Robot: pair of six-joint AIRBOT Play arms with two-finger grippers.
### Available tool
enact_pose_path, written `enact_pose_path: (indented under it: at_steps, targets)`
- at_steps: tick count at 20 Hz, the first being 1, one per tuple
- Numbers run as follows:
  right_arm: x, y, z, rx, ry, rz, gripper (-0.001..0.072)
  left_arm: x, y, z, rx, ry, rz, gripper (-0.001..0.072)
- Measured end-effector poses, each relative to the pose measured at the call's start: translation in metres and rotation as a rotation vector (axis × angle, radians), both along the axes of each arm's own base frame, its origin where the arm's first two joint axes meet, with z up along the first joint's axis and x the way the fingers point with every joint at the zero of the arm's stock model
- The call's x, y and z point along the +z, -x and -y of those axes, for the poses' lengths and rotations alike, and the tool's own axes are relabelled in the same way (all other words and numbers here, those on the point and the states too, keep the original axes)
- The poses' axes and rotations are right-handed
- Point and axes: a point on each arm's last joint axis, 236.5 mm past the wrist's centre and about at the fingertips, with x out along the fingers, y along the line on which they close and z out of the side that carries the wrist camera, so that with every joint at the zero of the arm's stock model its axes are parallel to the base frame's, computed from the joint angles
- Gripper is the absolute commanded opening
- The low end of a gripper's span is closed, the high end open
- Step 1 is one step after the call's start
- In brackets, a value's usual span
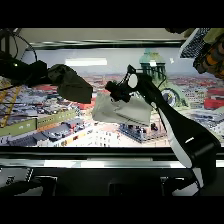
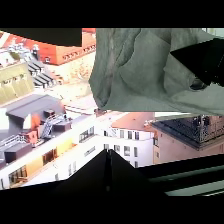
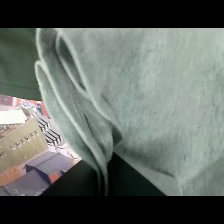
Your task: Fold the clothes and pants, and hang the long-sleeved shirts on hangers.
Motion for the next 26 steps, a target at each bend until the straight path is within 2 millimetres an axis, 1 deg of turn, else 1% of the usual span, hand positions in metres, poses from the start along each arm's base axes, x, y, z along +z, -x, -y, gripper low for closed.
enact_pose_path:
  at_steps: [3, 6, 8, 9, 10, 11, 12, 14, 16, 18, 19, 20, 21, 22, 24, 26]
  targets:
    - [-0.011, 0.006, -0.005, 0.015, 0.009, -0.03, 0.0031, 0.0, 0.001, 0.0, 0.0, -0.002, -0.002, 0.0019]
    - [-0.017, 0.012, -0.009, 0.037, 0.021, -0.045, 0.0034, 0.0, 0.001, -0.001, 0.0, -0.002, -0.003, 0.0018]
    - [-0.02, 0.016, -0.011, 0.053, 0.028, -0.05, 0.0089, 0.0, 0.001, -0.001, 0.0, -0.003, -0.003, 0.0019]
    - [-0.02, 0.019, -0.014, 0.063, 0.027, -0.053, 0.0096, 0.0, 0.001, -0.001, 0.0, -0.003, -0.003, 0.0019]
    - [-0.02, 0.021, -0.017, 0.077, 0.023, -0.052, 0.0211, 0.0, 0.001, -0.001, 0.0, -0.003, -0.003, 0.0019]
    - [-0.019, 0.024, -0.022, 0.092, 0.013, -0.052, 0.0387, 0.0, 0.001, -0.001, 0.0, -0.004, -0.003, 0.0019]
    - [-0.017, 0.027, -0.027, 0.107, 0.0, -0.053, 0.0508, 0.0, 0.001, -0.001, 0.0, -0.003, -0.004, 0.0019]
    - [-0.013, 0.031, -0.033, 0.121, -0.024, -0.057, 0.0519, 0.0, 0.001, -0.001, 0.0, -0.003, -0.004, 0.0019]
    - [0.0, 0.031, -0.038, 0.126, -0.053, -0.036, 0.0519, 0.0, 0.001, -0.001, 0.0, -0.003, -0.004, 0.002]
    - [0.024, 0.028, -0.037, 0.124, -0.084, 0.011, 0.052, 0.0, 0.001, -0.001, 0.0, -0.003, -0.003, 0.002]
    - [0.039, 0.025, -0.032, 0.117, -0.097, 0.036, 0.052, 0.0, 0.001, -0.001, 0.0, -0.003, -0.003, 0.002]
    - [0.055, 0.021, -0.023, 0.103, -0.109, 0.063, 0.0521, 0.0, 0.001, -0.001, 0.0, -0.003, -0.003, 0.0019]
    - [0.072, 0.016, -0.007, 0.085, -0.116, 0.087, 0.0535, 0.0, 0.001, -0.001, 0.0, -0.003, -0.002, 0.0019]
    - [0.088, 0.01, 0.014, 0.066, -0.115, 0.111, 0.0545, 0.0, 0.001, -0.001, 0.0, -0.003, -0.002, 0.002]
    - [0.114, -0.001, 0.073, 0.026, -0.087, 0.15, 0.0545, 0.0, 0.001, -0.001, 0.0, -0.003, -0.002, 0.0019]
    - [0.127, -0.006, 0.138, -0.01, -0.039, 0.167, 0.0546, 0.0, 0.001, -0.001, 0.0, -0.003, -0.003, 0.002]
